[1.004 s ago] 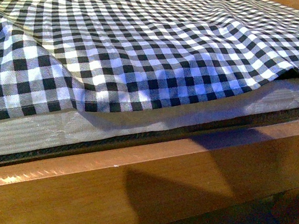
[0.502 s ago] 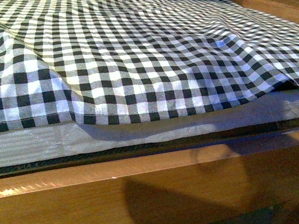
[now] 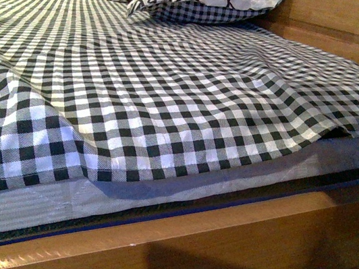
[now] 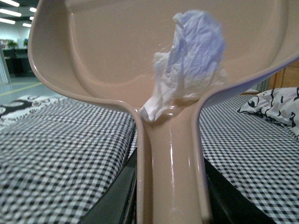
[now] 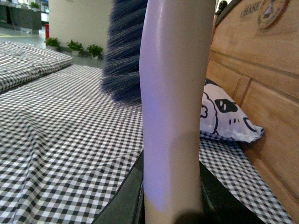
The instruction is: Clean up trash
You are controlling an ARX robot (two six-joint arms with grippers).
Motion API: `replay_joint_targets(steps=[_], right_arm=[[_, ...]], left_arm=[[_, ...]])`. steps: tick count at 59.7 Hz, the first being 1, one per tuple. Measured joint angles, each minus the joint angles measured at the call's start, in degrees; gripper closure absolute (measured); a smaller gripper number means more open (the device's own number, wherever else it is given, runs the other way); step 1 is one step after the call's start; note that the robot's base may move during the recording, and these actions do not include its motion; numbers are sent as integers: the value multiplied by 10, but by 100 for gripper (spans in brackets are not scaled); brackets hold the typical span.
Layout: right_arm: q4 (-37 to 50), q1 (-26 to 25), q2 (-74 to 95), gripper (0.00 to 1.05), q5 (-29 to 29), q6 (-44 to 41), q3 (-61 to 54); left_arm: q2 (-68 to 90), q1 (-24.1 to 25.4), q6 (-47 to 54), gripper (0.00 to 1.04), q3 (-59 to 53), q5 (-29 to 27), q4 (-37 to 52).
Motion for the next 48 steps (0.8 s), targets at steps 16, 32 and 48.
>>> replay_joint_targets(steps=[16,32,48], right_arm=[[46,-49,-174,85,-6,-11,-165],[108,-40,-285,85,31,-41,-305],[163,-47,-306,85,47,-71,-350]], left_arm=[[-61,-113,-10,78,-15,-111,-74],[-108,-242,30,78,-48,-232,-160],[-117,-250,54,78,-68,-246,-174]])
